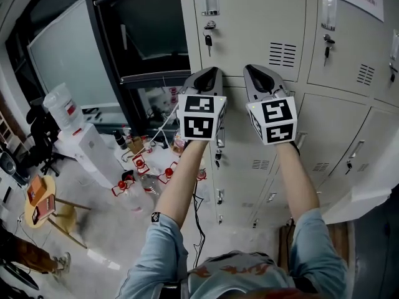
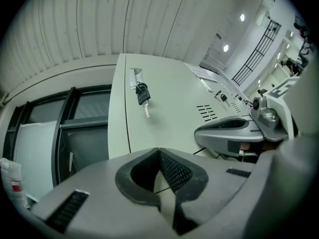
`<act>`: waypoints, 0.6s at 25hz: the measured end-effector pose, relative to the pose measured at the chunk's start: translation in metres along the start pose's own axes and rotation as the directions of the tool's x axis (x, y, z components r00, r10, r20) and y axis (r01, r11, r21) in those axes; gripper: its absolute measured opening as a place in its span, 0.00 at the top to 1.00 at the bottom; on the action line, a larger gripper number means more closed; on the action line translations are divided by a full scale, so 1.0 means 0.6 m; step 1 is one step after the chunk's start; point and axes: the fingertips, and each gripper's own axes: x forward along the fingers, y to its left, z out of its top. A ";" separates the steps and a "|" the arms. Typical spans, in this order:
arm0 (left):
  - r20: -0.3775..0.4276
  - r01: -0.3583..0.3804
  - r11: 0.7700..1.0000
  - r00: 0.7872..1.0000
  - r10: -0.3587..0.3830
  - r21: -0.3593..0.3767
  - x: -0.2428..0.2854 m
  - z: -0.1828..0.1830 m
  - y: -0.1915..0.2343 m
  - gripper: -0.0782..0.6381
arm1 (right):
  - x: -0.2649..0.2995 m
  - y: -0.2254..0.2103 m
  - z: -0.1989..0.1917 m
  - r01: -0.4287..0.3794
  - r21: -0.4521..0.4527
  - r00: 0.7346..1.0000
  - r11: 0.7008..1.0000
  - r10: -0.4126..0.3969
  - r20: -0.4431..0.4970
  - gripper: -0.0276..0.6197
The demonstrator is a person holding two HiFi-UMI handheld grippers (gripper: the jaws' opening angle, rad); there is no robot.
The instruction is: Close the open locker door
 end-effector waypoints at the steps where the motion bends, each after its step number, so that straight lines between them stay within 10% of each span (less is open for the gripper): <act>1: 0.009 0.010 1.000 1.000 -0.010 -0.002 -0.003 0.002 -0.004 0.86 | -0.004 0.004 0.001 -0.016 0.024 1.000 1.000 0.016 0.016 0.91; 15: 0.110 0.108 0.992 0.989 -0.100 -0.068 -0.087 -0.001 -0.045 0.86 | -0.086 0.037 0.001 -0.031 0.168 0.997 0.985 0.018 0.078 0.91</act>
